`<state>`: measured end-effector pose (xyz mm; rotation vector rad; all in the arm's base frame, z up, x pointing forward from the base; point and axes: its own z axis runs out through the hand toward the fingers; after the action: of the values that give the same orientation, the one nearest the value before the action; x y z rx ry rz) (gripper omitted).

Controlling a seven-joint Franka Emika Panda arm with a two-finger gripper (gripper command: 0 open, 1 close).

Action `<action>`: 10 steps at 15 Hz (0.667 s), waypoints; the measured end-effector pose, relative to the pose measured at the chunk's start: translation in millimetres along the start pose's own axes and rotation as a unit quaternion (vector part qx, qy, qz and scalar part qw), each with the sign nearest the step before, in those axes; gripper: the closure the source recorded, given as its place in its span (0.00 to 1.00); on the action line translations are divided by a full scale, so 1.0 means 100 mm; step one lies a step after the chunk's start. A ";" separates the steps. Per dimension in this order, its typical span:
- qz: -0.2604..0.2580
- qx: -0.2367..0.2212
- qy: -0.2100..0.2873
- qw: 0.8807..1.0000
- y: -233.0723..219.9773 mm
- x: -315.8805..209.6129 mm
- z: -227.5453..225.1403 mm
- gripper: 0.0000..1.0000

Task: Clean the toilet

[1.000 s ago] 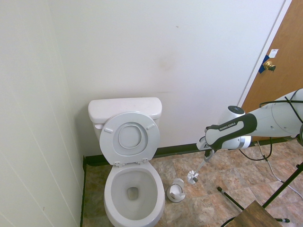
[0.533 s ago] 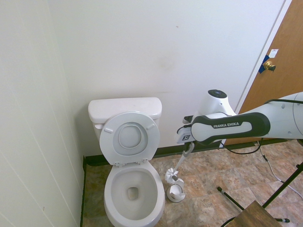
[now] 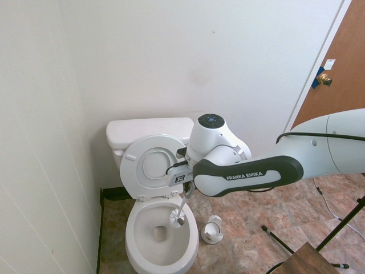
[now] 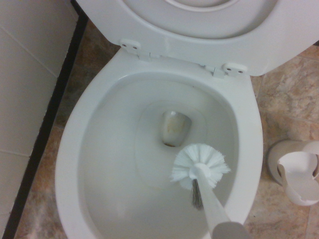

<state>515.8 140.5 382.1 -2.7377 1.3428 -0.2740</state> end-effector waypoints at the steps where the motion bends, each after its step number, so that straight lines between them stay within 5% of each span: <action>1: -0.002 0.001 0.010 1.000 -0.07 -0.02 -0.01 1.00; 4: -0.019 0.005 0.018 1.000 -0.50 -0.31 0.14 1.00; 10: -0.007 -0.030 0.034 0.999 -1.23 -0.42 1.17 1.00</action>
<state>609.1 248.6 280.5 -2.8129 1.3711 -0.3356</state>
